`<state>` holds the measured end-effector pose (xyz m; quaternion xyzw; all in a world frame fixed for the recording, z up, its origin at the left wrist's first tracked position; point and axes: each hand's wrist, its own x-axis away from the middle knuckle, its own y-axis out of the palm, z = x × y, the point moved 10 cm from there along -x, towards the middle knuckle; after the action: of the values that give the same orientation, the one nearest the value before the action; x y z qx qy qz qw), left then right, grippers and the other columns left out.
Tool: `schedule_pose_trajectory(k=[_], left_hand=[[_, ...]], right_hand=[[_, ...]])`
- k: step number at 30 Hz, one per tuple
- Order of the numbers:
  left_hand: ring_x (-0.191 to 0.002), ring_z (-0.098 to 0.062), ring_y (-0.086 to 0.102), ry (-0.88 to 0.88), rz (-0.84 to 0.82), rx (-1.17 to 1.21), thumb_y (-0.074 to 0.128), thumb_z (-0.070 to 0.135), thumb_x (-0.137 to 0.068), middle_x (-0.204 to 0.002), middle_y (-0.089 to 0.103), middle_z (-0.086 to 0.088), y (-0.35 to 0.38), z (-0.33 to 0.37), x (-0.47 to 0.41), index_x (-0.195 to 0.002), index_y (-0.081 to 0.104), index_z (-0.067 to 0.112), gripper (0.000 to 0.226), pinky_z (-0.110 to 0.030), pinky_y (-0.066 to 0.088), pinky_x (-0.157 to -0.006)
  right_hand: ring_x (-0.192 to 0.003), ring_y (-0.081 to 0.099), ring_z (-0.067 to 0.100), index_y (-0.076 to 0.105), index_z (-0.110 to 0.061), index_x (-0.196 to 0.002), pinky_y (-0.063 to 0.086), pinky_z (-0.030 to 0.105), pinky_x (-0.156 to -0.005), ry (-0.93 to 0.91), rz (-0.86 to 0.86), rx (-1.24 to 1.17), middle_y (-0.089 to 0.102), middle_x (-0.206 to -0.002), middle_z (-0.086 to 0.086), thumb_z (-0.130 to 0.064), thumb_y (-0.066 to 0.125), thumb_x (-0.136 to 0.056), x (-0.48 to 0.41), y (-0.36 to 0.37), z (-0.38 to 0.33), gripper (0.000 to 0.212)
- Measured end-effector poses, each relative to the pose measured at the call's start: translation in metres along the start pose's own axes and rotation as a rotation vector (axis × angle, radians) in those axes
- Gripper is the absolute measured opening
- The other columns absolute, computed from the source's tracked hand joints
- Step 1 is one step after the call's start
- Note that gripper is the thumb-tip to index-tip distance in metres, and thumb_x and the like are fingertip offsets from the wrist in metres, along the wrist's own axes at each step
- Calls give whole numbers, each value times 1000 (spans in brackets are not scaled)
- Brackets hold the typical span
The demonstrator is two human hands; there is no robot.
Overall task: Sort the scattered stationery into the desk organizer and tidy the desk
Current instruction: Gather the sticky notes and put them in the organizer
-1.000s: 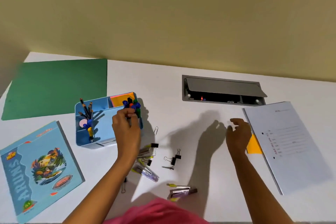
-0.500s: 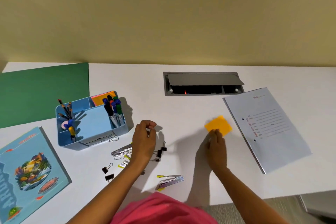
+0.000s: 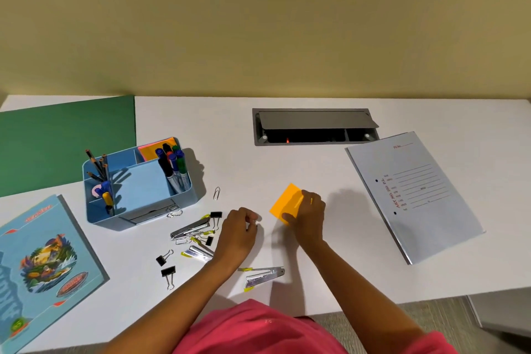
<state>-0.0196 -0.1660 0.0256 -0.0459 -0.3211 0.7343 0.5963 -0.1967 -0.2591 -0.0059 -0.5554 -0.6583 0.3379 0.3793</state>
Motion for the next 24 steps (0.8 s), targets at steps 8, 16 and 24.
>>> schedule_pose_trajectory(k=[8,16,24], left_hand=[[-87,-16,53,0,-13,-5,56,10,-92,-88,48,15,-4,1,1,-85,51,32,24,-23,41,-76],[-116,-15,53,2,49,134,68,24,-86,-128,58,5,-30,9,7,-131,54,19,47,-30,42,-97],[-75,1,63,103,408,236,66,16,-88,-75,68,16,-117,28,34,-85,67,26,11,-14,48,-63]], right_hand=[[-92,51,38,60,-1,-98,42,38,-74,79,-107,71,52,-100,18,-17,87,-57,-8,-2,-4,52],[-82,51,9,61,-20,-77,37,19,-65,-138,-22,-331,48,-88,-7,-10,66,-80,25,-49,-78,12],[-85,56,6,70,-17,-81,40,11,-72,-396,-45,-454,54,-89,-7,-2,62,-84,44,-74,-174,18]])
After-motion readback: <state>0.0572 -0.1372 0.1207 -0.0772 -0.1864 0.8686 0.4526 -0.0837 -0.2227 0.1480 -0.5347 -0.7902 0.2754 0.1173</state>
